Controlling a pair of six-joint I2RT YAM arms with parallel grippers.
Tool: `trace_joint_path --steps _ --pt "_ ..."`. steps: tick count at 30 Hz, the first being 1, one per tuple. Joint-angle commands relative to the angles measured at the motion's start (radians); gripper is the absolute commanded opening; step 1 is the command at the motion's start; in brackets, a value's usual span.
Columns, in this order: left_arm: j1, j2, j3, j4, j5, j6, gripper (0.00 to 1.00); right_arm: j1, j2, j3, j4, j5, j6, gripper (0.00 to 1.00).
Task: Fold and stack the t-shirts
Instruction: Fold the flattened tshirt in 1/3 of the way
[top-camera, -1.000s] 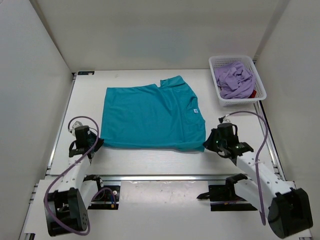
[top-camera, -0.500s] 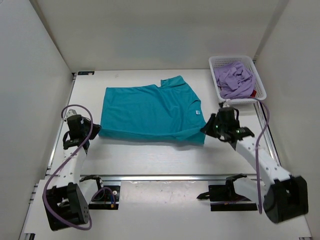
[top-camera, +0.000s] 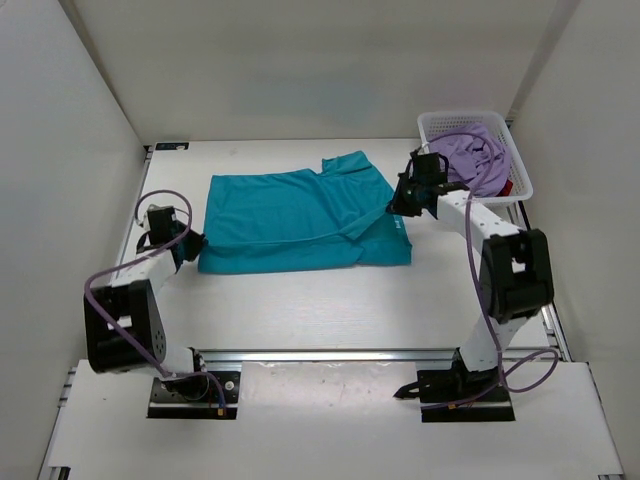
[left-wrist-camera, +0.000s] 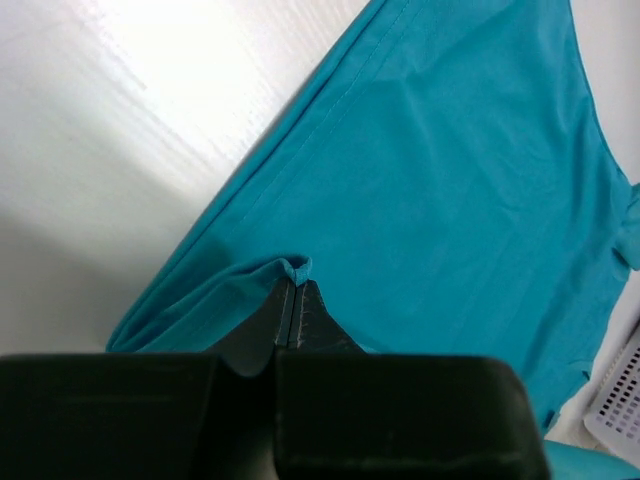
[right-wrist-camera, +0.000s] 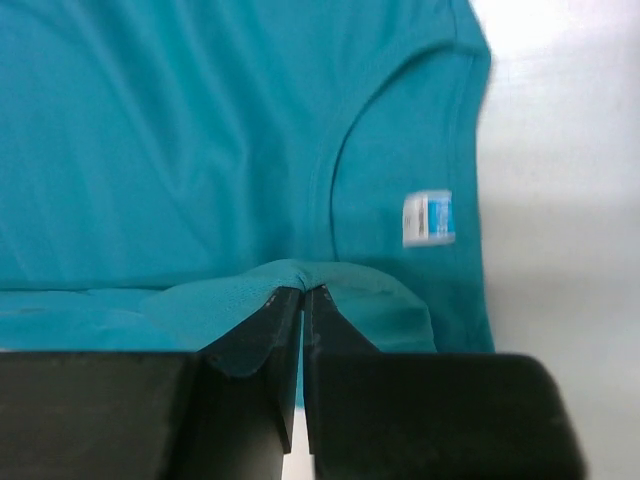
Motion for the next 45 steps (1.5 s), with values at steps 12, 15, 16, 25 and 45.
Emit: trace_joint_path --steps 12,15,16,25,45 --pt "-0.003 -0.006 0.025 0.037 -0.031 0.015 0.50 -0.048 0.028 -0.019 0.129 -0.054 0.023 0.45" --pt "0.026 -0.075 -0.044 0.002 0.001 0.030 0.47 -0.043 -0.136 -0.264 0.270 -0.030 0.083 0.51" --pt "0.055 -0.092 -0.070 0.003 0.007 0.036 0.47 -0.046 -0.196 -0.308 0.304 -0.027 0.092 0.50" --pt "0.072 -0.115 -0.197 0.022 0.075 0.030 0.51 -0.141 -0.438 -0.684 0.376 -0.026 0.144 0.19" --pt "0.023 0.026 -0.171 0.132 0.019 -0.032 0.03 -0.163 -0.196 -0.630 0.536 -0.123 0.209 0.00"
